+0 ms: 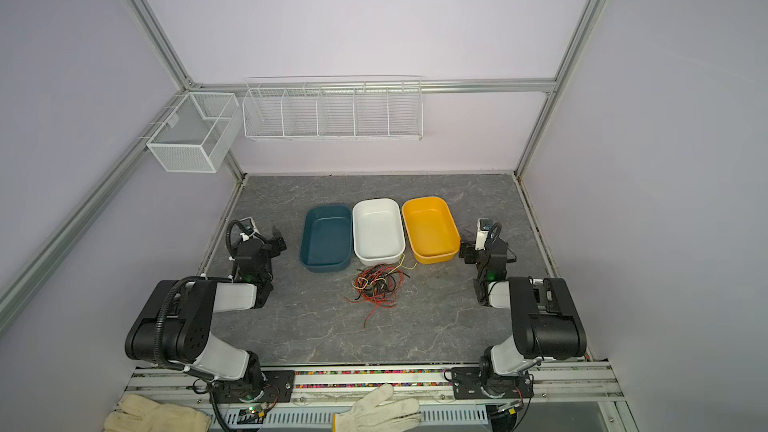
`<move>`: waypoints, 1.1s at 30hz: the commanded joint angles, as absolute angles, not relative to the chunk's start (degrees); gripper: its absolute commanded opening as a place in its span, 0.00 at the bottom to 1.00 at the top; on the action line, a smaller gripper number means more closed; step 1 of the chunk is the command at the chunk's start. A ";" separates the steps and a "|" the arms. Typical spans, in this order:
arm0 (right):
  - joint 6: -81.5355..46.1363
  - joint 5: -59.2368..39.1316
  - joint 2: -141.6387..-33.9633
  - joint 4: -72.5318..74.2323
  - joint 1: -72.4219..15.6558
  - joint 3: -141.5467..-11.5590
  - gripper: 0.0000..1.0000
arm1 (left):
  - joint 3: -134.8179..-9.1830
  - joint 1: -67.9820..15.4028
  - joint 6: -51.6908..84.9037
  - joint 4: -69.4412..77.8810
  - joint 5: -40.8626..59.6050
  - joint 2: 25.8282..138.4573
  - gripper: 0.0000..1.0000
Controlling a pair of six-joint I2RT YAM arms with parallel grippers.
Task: Untangle the cables
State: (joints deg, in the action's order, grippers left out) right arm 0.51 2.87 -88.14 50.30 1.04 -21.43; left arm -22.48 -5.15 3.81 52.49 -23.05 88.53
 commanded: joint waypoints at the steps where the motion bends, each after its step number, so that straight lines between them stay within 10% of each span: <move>1: 1.76 1.81 -87.72 49.83 1.06 -22.07 0.88 | -21.81 -4.83 2.79 53.70 -22.68 89.12 0.99; 25: 1.89 4.27 -87.32 51.23 0.37 -21.65 0.88 | -21.84 -4.83 2.81 53.70 -22.72 89.12 0.99; 33: -0.70 5.05 -63.18 28.23 -3.42 -26.37 0.88 | -21.82 -4.83 2.73 53.70 -22.69 89.17 0.99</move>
State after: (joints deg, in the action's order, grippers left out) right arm 0.49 6.17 -70.50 34.48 -1.78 -25.71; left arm -22.48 -5.15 3.81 52.51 -23.07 88.53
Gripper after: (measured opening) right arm 0.880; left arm 0.991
